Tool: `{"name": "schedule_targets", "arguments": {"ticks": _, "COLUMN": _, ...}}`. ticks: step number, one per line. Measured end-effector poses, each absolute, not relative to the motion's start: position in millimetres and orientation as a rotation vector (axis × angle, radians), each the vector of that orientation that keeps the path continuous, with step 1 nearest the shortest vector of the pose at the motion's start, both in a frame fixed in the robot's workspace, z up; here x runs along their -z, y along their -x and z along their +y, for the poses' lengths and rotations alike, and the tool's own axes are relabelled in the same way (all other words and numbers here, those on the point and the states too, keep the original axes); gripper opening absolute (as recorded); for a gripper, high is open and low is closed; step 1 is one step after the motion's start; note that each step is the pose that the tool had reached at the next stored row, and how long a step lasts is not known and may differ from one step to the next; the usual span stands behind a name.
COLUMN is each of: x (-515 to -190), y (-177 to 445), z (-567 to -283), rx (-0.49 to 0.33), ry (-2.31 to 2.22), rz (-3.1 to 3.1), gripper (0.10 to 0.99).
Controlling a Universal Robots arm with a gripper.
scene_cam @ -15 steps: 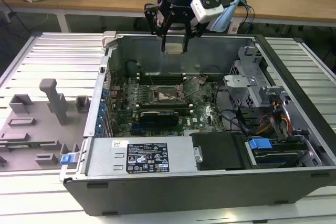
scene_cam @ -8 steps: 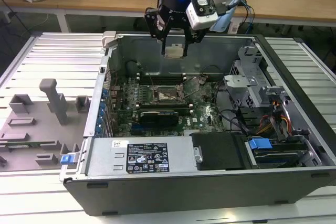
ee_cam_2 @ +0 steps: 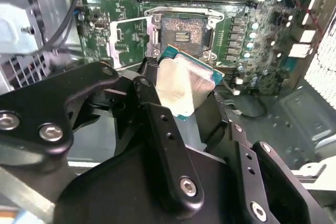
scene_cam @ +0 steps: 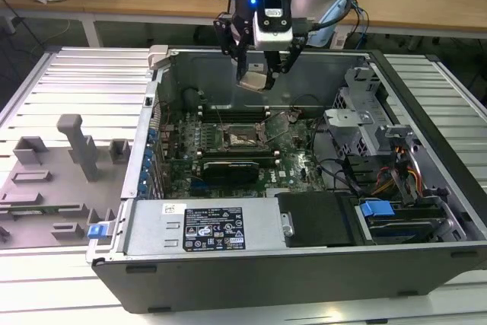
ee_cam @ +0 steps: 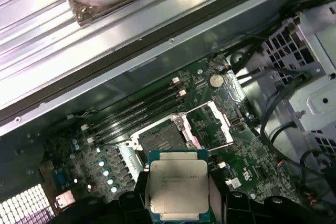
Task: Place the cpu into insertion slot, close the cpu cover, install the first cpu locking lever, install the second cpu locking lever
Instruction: 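Place the cpu into insertion slot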
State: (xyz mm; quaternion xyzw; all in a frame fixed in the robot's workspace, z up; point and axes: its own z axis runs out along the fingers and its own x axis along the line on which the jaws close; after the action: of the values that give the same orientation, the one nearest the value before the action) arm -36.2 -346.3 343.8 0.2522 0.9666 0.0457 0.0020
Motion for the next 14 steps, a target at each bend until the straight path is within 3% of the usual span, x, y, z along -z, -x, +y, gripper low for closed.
{"name": "schedule_targets", "arguments": {"ticks": 14, "x": -322.5, "y": 36.2, "z": -346.3, "rx": -0.138, "ry": -1.432, "rz": 2.766, "gripper": 0.537}}
